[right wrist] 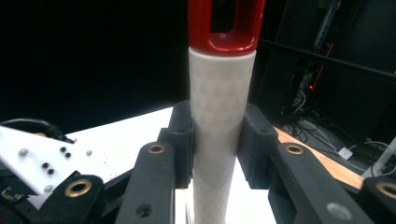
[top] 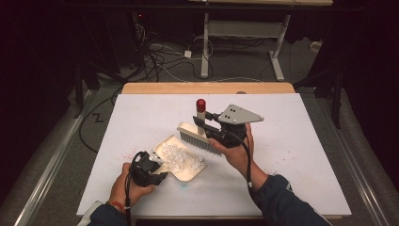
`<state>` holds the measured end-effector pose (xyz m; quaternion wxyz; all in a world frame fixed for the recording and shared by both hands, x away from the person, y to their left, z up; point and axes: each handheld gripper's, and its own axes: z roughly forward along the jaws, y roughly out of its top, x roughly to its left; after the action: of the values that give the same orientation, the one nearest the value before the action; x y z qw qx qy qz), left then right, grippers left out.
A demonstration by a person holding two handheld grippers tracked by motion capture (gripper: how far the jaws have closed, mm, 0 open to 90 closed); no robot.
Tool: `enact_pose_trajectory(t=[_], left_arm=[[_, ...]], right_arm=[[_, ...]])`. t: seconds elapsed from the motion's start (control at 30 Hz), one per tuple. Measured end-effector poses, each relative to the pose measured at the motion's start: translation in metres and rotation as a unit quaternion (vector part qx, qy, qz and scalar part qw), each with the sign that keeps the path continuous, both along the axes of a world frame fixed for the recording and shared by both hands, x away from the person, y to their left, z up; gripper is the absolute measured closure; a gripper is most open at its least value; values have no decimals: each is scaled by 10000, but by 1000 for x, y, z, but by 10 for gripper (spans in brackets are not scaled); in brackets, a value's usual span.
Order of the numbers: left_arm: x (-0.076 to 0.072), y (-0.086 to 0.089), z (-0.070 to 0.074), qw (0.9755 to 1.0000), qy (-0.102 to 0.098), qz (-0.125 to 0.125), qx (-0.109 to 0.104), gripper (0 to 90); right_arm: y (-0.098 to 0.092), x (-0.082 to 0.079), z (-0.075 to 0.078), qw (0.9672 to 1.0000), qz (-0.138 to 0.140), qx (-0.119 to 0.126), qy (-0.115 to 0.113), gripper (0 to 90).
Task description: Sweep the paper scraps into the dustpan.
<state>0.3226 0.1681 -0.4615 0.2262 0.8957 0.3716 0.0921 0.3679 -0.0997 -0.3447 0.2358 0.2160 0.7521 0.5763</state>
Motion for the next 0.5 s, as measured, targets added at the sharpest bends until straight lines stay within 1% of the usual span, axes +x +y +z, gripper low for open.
enact_pose_trajectory(t=[0.13,0.2,0.23,0.27,0.33,0.43,0.5], left_arm=[[0,0,0,10000,13,-3,-7,634],[0,0,0,10000,7,11,-14,634],[0,0,0,10000,6,12,-20,634],[0,0,0,10000,11,14,-26,634],[0,1,0,10000,18,7,-40,634],[1,2,-1,10000,33,-1,-67,634],[1,2,0,10000,31,-5,-66,634]], right_arm=[[-1,10,-3,9999,-96,-51,9,704],[0,16,-5,9997,-205,-159,-36,704],[0,22,-7,9992,-326,-207,-79,704],[0,22,-7,9992,-326,-207,-79,704],[-1,27,-10,9989,-382,-223,-119,704],[0,34,-14,9975,-602,-312,-195,704],[1,38,-19,9972,-651,-319,-208,704]])
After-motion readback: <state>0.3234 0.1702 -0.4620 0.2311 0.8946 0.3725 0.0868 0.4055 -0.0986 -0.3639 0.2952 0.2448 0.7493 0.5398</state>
